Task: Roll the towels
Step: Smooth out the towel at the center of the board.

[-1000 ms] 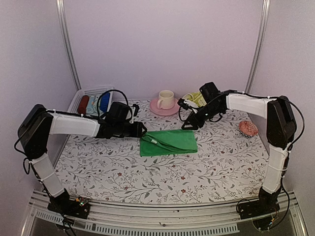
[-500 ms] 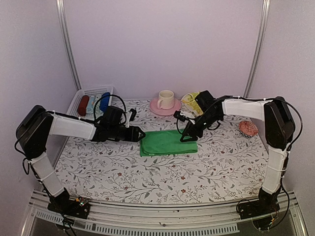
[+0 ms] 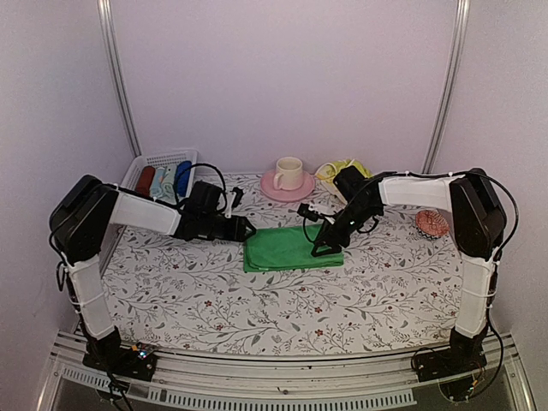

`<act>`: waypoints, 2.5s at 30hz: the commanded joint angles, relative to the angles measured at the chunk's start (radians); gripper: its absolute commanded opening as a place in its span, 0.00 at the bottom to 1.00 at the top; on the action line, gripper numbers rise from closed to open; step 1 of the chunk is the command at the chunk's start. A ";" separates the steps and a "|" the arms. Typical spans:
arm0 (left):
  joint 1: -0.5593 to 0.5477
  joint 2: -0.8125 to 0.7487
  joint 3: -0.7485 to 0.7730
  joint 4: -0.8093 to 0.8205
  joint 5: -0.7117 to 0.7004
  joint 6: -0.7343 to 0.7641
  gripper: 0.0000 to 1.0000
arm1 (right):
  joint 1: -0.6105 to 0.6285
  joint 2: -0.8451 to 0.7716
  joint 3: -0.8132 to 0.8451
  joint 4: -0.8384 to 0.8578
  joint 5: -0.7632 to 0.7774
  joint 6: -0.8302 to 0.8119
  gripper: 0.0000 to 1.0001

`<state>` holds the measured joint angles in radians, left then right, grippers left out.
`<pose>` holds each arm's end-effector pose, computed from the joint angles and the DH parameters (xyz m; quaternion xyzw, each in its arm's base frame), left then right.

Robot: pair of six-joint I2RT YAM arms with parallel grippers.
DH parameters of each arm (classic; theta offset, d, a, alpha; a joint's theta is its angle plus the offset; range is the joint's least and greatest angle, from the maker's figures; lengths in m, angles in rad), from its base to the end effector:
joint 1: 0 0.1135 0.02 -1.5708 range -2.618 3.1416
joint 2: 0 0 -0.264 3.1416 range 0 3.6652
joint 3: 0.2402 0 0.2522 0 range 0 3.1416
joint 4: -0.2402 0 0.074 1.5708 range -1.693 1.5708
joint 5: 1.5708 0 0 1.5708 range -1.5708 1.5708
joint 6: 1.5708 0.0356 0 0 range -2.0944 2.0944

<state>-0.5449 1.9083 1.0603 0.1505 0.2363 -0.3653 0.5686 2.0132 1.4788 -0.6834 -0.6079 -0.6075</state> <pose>0.3358 -0.2133 0.1488 0.1304 0.8918 -0.2805 0.3303 0.3346 0.2379 0.1821 -0.5648 0.7524 0.2913 0.1732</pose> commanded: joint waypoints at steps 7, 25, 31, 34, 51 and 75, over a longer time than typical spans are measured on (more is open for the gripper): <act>0.033 0.127 0.098 -0.077 -0.043 0.066 0.37 | 0.001 0.020 0.000 -0.018 -0.009 -0.033 0.44; 0.034 0.177 0.168 -0.147 -0.260 0.100 0.38 | 0.001 0.104 0.001 -0.076 0.081 -0.091 0.38; 0.034 0.175 0.173 -0.147 -0.266 0.103 0.44 | 0.001 0.118 0.007 -0.097 0.087 -0.093 0.38; 0.035 0.161 0.178 -0.150 -0.273 0.103 0.48 | 0.001 0.114 0.021 -0.133 0.049 -0.107 0.39; -0.045 -0.139 0.080 -0.149 -0.286 0.113 0.69 | -0.080 -0.016 0.094 -0.032 -0.142 0.027 0.53; -0.164 -0.078 -0.171 0.018 -0.049 -0.138 0.04 | -0.189 0.248 0.237 0.029 -0.156 0.230 0.46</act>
<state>-0.7124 1.8088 0.9211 0.1310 0.1871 -0.4652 0.3775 2.2330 1.6951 -0.6796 -0.7788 -0.4171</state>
